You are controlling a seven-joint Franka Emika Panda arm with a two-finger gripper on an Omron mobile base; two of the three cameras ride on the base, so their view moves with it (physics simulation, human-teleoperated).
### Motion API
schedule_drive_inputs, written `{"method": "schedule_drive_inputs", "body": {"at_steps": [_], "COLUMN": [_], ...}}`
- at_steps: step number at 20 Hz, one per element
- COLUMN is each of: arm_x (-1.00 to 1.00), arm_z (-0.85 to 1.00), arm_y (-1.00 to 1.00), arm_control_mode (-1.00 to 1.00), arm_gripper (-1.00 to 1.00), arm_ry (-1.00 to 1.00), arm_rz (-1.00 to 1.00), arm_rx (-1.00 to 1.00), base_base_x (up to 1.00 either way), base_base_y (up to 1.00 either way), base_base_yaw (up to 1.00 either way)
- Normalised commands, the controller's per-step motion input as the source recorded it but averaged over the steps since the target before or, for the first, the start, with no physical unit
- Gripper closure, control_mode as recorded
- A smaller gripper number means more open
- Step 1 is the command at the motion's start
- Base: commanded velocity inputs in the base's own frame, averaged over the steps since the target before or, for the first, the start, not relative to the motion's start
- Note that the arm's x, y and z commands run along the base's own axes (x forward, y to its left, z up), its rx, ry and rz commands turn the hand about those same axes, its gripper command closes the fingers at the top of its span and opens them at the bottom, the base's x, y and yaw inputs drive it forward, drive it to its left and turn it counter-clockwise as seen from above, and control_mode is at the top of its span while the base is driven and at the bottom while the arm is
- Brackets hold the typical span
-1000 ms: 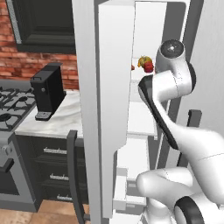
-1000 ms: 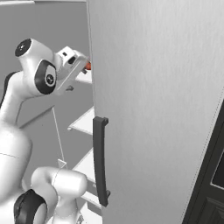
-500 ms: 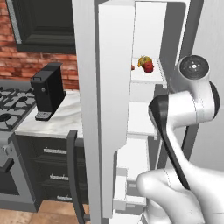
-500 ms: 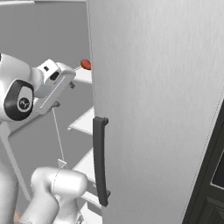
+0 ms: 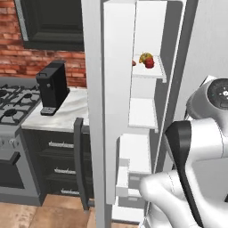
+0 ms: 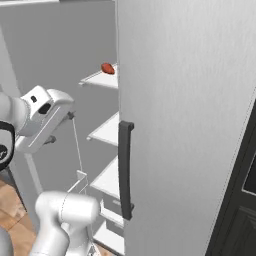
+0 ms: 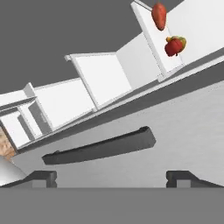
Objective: Take the bell pepper and squash from the second highest rack and move them to the highest rack where the carrot and sweet potato are located, to maximize freezer space. Close the freezer door after rearranging.
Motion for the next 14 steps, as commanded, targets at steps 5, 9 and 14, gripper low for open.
{"method": "schedule_drive_inputs", "body": {"at_steps": [5,9,14], "arm_x": [0.0,0.0,0.0], "arm_z": [0.0,0.0,0.0], "arm_y": [0.0,0.0,0.0], "arm_control_mode": [1.0,1.0,1.0], "arm_gripper": [-1.0,-1.0,-1.0], "arm_ry": [0.0,0.0,0.0], "arm_rz": [0.0,0.0,0.0], "arm_rx": [0.0,0.0,0.0], "base_base_x": [-1.0,-0.77,-0.46], "base_base_y": [0.49,0.88,1.0], "base_base_yaw": [-0.05,-0.27,-0.48]}}
